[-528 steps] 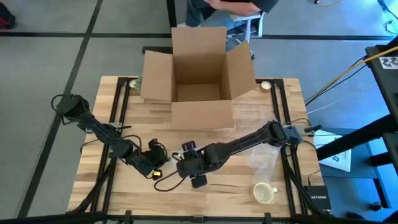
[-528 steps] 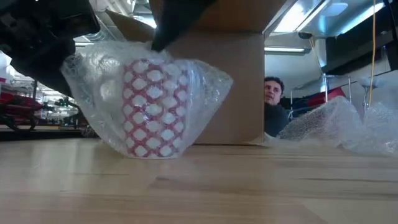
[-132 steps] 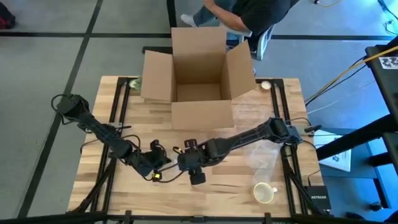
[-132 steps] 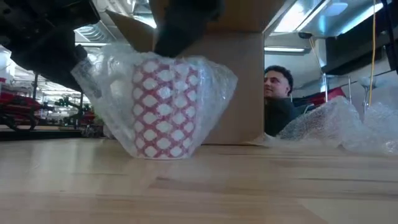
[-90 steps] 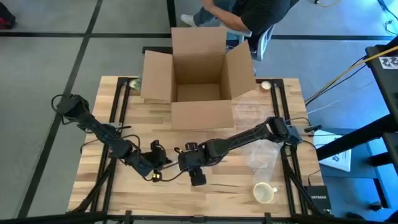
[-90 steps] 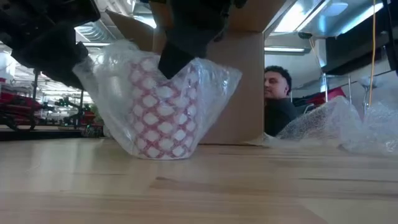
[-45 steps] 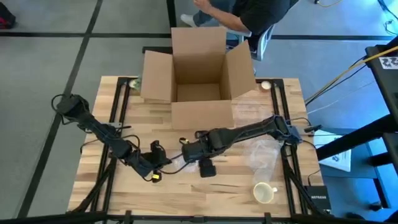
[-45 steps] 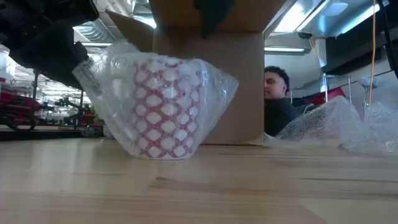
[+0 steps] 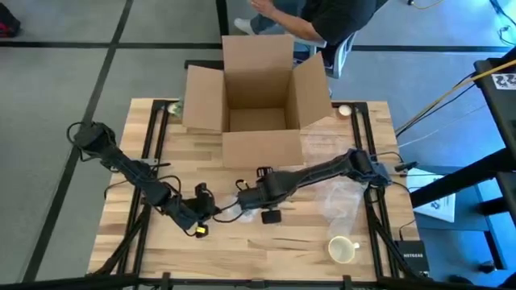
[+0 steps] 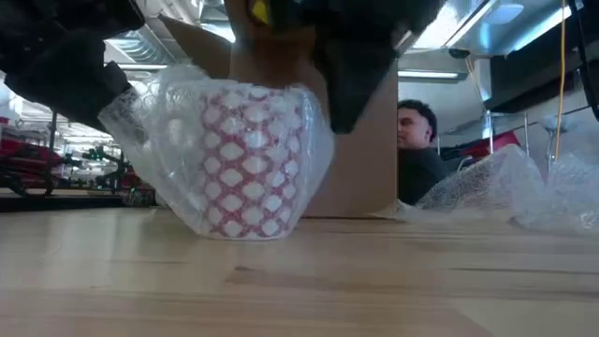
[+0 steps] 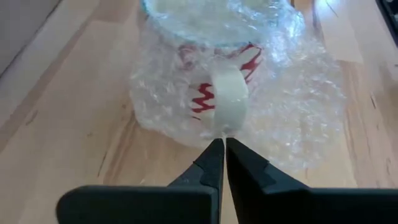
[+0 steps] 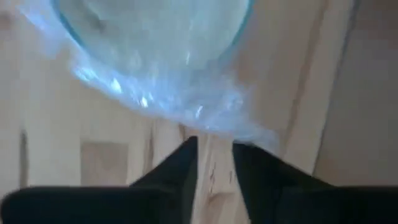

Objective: Wrap mug
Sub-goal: Wrap the red mug with the bubble wrap, then put the wrapped red mug into the cardboard box

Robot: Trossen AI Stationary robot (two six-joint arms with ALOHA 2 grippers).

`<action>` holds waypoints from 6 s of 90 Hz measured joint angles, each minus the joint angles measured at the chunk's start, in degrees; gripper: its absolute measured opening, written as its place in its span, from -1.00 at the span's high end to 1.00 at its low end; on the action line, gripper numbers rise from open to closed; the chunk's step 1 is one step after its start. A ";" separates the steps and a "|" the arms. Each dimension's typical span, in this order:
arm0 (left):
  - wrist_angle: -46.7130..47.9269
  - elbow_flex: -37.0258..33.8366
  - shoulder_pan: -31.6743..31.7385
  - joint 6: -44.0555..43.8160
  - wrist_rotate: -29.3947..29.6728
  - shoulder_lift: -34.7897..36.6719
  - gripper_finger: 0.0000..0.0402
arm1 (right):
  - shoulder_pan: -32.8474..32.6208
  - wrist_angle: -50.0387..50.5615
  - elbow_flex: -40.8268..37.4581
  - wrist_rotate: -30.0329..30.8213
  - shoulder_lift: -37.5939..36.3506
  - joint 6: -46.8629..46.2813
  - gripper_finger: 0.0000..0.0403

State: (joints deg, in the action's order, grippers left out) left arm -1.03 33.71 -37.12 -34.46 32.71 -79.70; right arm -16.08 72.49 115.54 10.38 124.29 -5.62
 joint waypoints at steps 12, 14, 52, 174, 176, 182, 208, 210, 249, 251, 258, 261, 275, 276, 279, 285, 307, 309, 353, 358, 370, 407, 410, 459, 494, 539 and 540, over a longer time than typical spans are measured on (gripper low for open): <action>0.08 0.00 0.07 0.16 0.60 0.00 1.00 | -0.02 -5.79 3.24 -3.11 -0.17 1.61 0.94; 0.08 0.00 0.05 0.26 0.63 0.00 1.00 | -0.02 -7.34 3.24 -3.76 -0.17 1.81 0.96; -0.07 0.00 0.07 0.20 0.63 -0.02 1.00 | 2.16 -18.52 -4.74 -5.98 2.42 3.06 0.99; -1.37 0.00 -0.02 0.86 1.02 -0.72 1.00 | 2.91 -25.20 -7.25 -6.98 5.65 -3.60 1.00; -1.40 0.00 0.00 0.86 1.02 -0.72 1.00 | 2.91 -26.12 -8.15 -7.11 5.55 -3.82 1.00; -1.41 0.00 0.09 0.89 1.03 -0.72 1.00 | 2.93 -27.66 -9.30 -7.49 5.59 -4.48 1.00; -1.40 0.00 0.09 1.51 1.01 -0.72 1.00 | 2.95 -18.79 1.40 -8.08 6.06 -2.95 1.00; -1.40 -0.01 0.09 1.51 1.02 -0.72 1.00 | 2.97 -17.50 3.03 -8.07 6.05 -2.93 1.00; -1.46 0.00 -0.44 1.49 1.01 -0.72 1.00 | -3.67 3.21 16.40 -10.27 2.41 -2.96 1.00; -1.42 0.00 -0.42 1.49 0.99 -0.72 1.00 | -4.14 4.12 16.31 -10.79 2.45 -2.98 1.00; -1.40 0.00 -0.42 1.53 1.01 -0.72 1.00 | -5.53 2.31 16.23 -11.34 2.85 -4.56 1.00; -1.38 0.00 -0.42 1.73 1.01 -0.72 1.00 | -5.94 0.30 16.36 -10.69 3.18 -4.84 0.99; -1.38 0.00 -0.42 1.65 1.01 -0.72 1.00 | -6.38 0.28 16.33 -7.24 4.33 -4.27 0.83; -1.38 0.00 -0.42 1.64 1.01 -0.72 1.00 | -6.29 0.37 16.33 -6.79 4.39 -4.28 0.81; -1.43 0.00 -0.42 1.62 1.01 -0.72 1.00 | -6.09 0.74 16.29 -5.49 4.56 -4.34 0.74; -1.40 0.00 -0.42 1.66 1.01 -0.72 1.00 | -5.75 -0.42 16.27 -3.83 5.29 -4.11 0.56; -1.14 0.00 -0.39 1.58 0.68 -0.70 1.00 | -5.45 -8.27 12.32 -0.93 6.41 -1.57 -0.21; -1.14 0.00 -0.39 1.55 0.68 -0.70 1.00 | -5.42 -9.44 11.46 -1.06 6.41 -1.46 -0.26; -1.44 0.00 -0.39 1.70 0.59 -0.70 1.00 | -2.97 -27.33 -9.96 -2.83 5.82 -1.42 -0.26; -1.43 0.00 -0.39 1.87 0.57 -0.70 1.00 | -2.97 -27.12 -10.18 -2.11 5.83 -1.54 -0.08; -1.39 0.00 -0.28 1.88 0.61 -0.70 1.00 | -2.97 -27.64 -10.05 -3.49 6.09 -1.82 0.49; -1.36 0.00 -0.40 1.88 0.75 -0.70 1.00 | -6.12 -15.85 3.48 -8.84 4.86 -4.89 0.87; -1.35 -0.02 -0.53 1.88 0.75 -0.70 1.00 | -6.58 -13.74 6.02 -8.74 4.60 -4.90 0.87; -1.19 0.00 -1.14 2.36 1.08 -0.70 1.00 | -2.93 -15.21 16.90 10.94 -8.24 4.46 0.87; -1.13 0.00 -1.16 2.40 1.10 -0.70 1.00 | 19.79 -19.24 16.88 10.61 -10.51 7.04 0.87; -0.95 0.00 -1.16 2.56 1.05 -0.70 1.00 | 38.52 -11.72 16.94 -7.23 0.68 -7.19 0.88; -0.95 0.00 -1.16 2.56 1.05 -0.70 1.00 | 38.65 -11.43 16.94 -7.48 0.97 -7.40 0.88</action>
State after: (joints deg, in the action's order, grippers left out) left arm -1.98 33.71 -38.28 -31.90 33.76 -80.40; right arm 22.57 61.07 132.49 2.90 125.25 -13.03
